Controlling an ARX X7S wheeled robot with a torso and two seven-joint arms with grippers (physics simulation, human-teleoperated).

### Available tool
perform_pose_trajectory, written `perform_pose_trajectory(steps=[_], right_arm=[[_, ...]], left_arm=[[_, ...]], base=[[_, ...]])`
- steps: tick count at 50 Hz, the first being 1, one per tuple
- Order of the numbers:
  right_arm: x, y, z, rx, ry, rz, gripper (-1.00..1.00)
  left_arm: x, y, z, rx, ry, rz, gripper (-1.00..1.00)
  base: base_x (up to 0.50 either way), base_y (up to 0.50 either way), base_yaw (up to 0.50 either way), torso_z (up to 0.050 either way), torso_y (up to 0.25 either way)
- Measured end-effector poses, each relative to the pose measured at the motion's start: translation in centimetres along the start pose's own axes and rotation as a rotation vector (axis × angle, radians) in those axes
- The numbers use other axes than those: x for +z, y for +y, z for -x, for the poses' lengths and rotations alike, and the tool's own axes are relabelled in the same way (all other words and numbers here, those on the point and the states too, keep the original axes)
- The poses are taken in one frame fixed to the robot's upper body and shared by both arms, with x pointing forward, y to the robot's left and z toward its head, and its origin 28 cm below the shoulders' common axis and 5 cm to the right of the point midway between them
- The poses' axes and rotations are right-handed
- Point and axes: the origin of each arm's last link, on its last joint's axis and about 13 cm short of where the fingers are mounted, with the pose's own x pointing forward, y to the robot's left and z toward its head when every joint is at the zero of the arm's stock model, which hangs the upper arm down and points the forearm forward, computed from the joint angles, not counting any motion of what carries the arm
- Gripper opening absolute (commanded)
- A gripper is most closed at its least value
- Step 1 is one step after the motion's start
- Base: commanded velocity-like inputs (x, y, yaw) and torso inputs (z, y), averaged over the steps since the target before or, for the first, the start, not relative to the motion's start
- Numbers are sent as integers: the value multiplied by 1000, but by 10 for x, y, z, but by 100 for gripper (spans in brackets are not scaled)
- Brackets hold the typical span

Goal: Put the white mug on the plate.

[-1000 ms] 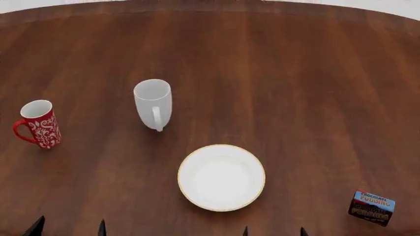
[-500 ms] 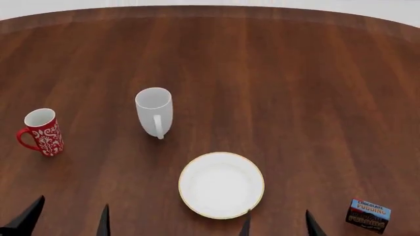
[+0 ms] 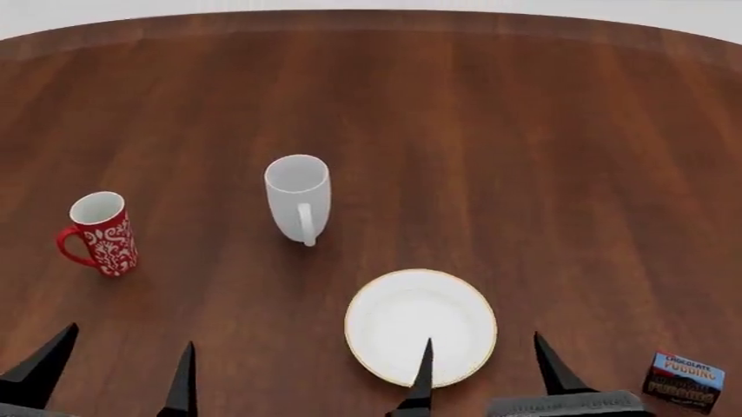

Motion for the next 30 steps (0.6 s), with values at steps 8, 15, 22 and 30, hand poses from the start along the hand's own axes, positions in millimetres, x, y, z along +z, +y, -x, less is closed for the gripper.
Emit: perform_pose_trajectory(steps=[8, 15, 22, 30], right_arm=[[2, 1, -1, 12, -5, 7, 100], [0, 2, -2, 20, -3, 13, 100], [-3, 3, -3, 23, -2, 15, 100], [-6, 3, -4, 26, -1, 23, 100]], left_arm=[[0, 1, 1, 6, 4, 3, 100], [-2, 1, 2, 10, 13, 3, 100], [-4, 1, 2, 13, 25, 0, 100], [-5, 0, 3, 11, 32, -1, 100]], base=[[0, 500, 0, 0, 0], [0, 500, 0, 0, 0], [28, 137, 0, 0, 0], [500, 0, 0, 0, 0]])
